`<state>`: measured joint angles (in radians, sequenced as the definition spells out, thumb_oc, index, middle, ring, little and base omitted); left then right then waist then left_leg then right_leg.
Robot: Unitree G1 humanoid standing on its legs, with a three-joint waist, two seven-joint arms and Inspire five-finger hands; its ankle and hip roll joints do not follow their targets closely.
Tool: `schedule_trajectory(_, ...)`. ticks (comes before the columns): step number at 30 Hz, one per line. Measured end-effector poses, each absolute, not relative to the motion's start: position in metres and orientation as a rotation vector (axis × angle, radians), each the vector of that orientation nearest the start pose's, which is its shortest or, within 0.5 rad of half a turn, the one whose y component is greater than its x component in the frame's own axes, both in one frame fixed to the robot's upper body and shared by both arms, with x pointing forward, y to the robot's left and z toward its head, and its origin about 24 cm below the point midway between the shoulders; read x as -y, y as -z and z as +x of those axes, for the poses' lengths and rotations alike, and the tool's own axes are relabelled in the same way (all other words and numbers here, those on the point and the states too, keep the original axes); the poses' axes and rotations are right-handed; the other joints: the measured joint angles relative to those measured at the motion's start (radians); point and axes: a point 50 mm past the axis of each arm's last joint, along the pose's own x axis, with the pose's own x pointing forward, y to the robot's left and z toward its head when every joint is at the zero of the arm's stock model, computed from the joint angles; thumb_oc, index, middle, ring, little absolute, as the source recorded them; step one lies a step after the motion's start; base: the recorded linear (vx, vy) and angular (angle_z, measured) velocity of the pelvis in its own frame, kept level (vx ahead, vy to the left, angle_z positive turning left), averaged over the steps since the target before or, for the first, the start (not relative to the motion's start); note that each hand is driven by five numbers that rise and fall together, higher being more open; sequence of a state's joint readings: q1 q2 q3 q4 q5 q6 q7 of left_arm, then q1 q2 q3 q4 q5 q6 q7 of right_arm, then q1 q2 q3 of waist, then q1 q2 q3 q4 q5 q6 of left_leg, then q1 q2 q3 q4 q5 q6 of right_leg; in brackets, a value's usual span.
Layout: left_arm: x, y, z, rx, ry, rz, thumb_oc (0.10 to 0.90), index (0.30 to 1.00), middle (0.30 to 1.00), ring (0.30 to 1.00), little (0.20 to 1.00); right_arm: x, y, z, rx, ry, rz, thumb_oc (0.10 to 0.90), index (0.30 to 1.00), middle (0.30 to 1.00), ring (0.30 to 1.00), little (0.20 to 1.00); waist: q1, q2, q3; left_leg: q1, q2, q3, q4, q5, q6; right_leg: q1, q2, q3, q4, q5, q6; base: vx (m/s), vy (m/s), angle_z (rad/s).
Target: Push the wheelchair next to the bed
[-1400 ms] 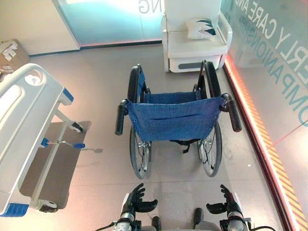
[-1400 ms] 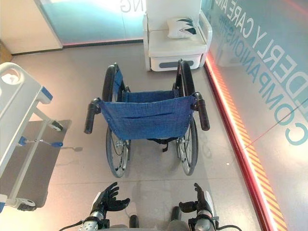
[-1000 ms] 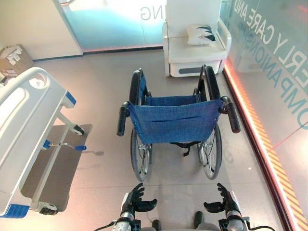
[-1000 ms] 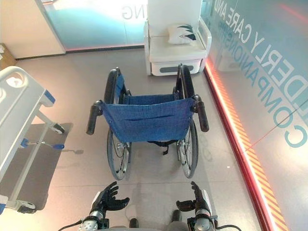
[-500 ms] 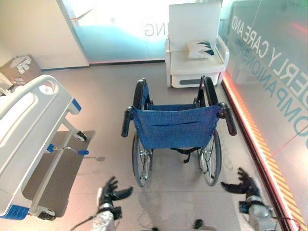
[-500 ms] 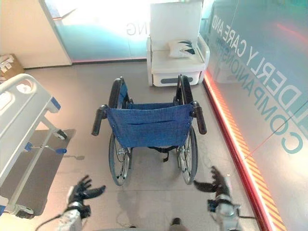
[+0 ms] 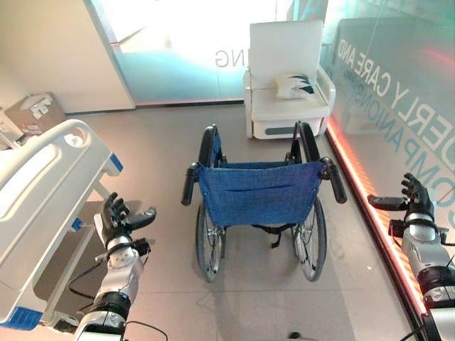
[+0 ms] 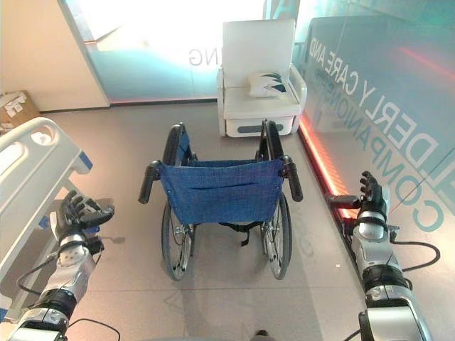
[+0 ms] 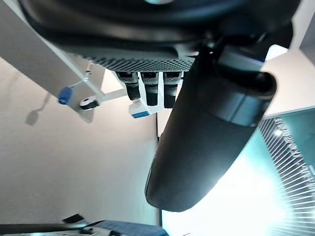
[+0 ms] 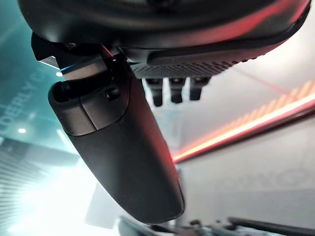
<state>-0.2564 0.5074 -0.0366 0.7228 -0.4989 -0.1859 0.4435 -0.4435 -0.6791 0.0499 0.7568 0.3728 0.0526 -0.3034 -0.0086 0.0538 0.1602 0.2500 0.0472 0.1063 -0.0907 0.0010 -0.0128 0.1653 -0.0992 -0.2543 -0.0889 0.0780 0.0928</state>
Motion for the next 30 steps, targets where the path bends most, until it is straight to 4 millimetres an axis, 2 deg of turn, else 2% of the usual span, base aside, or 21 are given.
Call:
schedule_trajectory(9, -0.315, -0.063, 0.303, -0.05, -0.619, 0.098, 0.8, 0.9, 0.9, 0.9, 0.9, 0.344, -0.102, 0.322, -0.197, 0.645, -0.353, 0.8, 0.9, 0.9, 0.9, 0.9, 0.029, -0.001, 0.009, -0.038, -0.002, -0.016, 0.0, 0.004, -0.001, -0.036, -0.001, -0.001, 0.0, -0.001, 0.002, -0.03, -0.011, 0.05)
schedule_trajectory(11, -0.313, -0.076, 0.311, -0.011, -0.592, 0.108, 0.8, 0.9, 0.9, 0.9, 0.9, 0.342, -0.113, 0.329, -0.158, 0.668, -0.345, 0.8, 0.9, 0.9, 0.9, 0.9, 0.029, -0.003, 0.035, -0.041, -0.003, -0.018, 0.0, 0.006, -0.003, -0.037, 0.0, -0.002, 0.0, -0.001, 0.001, -0.03, -0.011, 0.03)
schedule_trajectory(15, -0.307, -0.082, 0.318, 0.007, -0.546, 0.102, 0.8, 0.9, 0.9, 0.9, 0.9, 0.338, -0.125, 0.335, -0.12, 0.667, -0.334, 0.8, 0.9, 0.9, 0.9, 0.9, 0.033, -0.006, 0.047, -0.057, -0.003, -0.018, 0.0, 0.007, -0.004, -0.053, 0.003, 0.0, 0.0, 0.0, 0.001, -0.02, 0.0, 0.0)
schedule_trajectory(19, -0.3, -0.093, 0.325, 0.045, -0.493, 0.061, 0.8, 0.9, 0.9, 0.9, 0.9, 0.336, -0.134, 0.339, -0.094, 0.661, -0.326, 0.8, 0.9, 0.9, 0.9, 0.9, 0.032, -0.021, 0.096, -0.059, -0.002, -0.018, 0.0, 0.006, -0.004, -0.055, 0.004, 0.001, 0.001, 0.0, 0.001, 0.0, 0.0, 0.0)
schedule_trajectory(26, -0.292, -0.103, 0.332, 0.085, -0.376, 0.02, 0.8, 0.9, 0.9, 0.9, 0.9, 0.332, -0.14, 0.344, -0.074, 0.643, -0.255, 0.8, 0.9, 0.9, 0.9, 0.9, 0.034, -0.026, 0.101, -0.074, -0.002, -0.018, 0.0, 0.006, -0.004, -0.068, 0.003, 0.001, 0.001, -0.001, 0.001, 0.0, -0.003, 0.0)
schedule_trajectory(28, -0.286, -0.108, 0.336, 0.092, -0.326, 0.026, 0.8, 0.9, 0.9, 0.9, 0.9, 0.327, -0.147, 0.347, -0.049, 0.627, -0.256, 0.8, 0.9, 0.9, 0.9, 0.9, 0.035, -0.026, 0.105, -0.075, -0.002, -0.018, 0.001, 0.007, -0.004, -0.068, 0.003, 0.001, 0.001, -0.001, 0.001, -0.02, -0.009, 0.0)
schedule_trajectory(30, -0.28, -0.119, 0.343, 0.115, -0.256, 0.057, 0.8, 0.9, 0.9, 0.9, 0.9, 0.314, -0.164, 0.355, 0.018, 0.584, -0.262, 0.8, 0.9, 0.9, 0.9, 0.9, 0.032, -0.027, 0.129, -0.079, -0.002, -0.018, 0.007, 0.007, -0.005, -0.069, 0.003, 0.003, 0.001, 0.0, 0.001, -0.02, -0.008, -0.01)
